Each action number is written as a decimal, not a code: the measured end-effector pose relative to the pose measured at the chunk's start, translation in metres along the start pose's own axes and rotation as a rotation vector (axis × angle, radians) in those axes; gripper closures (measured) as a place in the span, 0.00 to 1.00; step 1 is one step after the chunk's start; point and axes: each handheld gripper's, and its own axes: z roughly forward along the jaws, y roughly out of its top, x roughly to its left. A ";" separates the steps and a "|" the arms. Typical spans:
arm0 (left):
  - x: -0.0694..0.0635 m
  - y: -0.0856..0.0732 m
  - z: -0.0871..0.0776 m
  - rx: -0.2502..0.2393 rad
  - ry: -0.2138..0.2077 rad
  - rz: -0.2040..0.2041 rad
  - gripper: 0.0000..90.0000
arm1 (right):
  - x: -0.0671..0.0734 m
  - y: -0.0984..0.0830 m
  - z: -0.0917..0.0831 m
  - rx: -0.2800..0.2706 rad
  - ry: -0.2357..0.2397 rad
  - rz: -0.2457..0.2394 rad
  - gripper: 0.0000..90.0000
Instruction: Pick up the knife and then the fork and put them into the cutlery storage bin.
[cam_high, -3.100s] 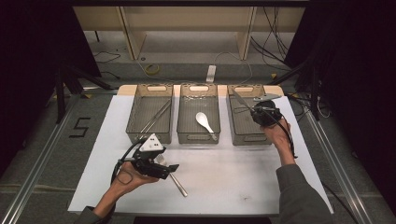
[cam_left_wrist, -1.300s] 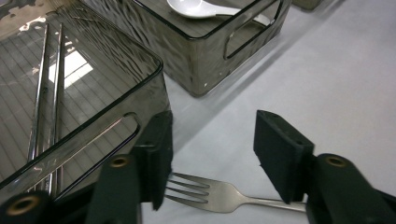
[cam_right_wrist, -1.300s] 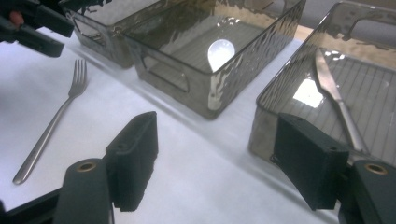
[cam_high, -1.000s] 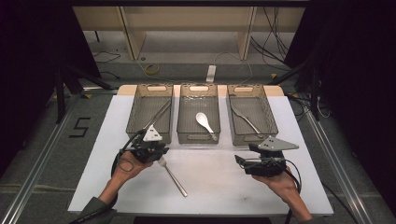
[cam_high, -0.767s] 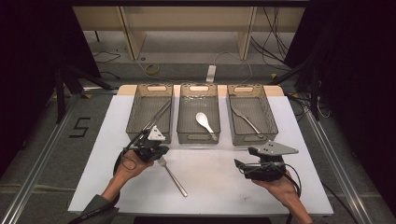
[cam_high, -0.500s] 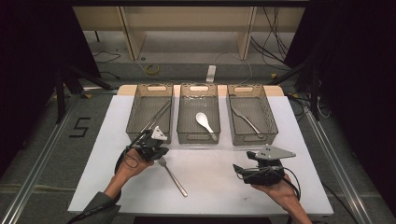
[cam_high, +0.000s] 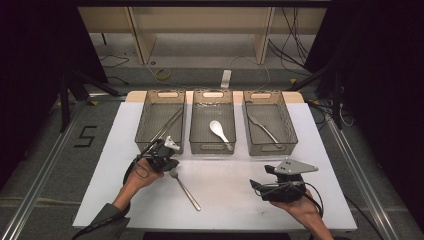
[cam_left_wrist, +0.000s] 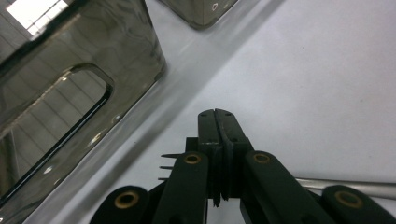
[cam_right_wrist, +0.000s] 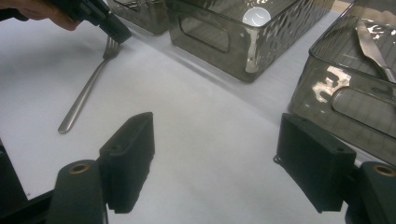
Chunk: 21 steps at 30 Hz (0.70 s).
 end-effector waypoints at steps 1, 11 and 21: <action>0.000 0.000 0.000 0.001 0.001 -0.002 0.99 | 0.001 0.000 0.000 -0.001 0.001 -0.001 0.32; -0.003 0.004 0.006 0.018 0.030 0.028 0.99 | 0.002 -0.002 -0.001 0.007 0.008 -0.003 0.32; -0.002 0.004 0.007 0.067 0.043 0.028 0.99 | 0.002 -0.003 0.000 0.017 0.012 -0.003 0.32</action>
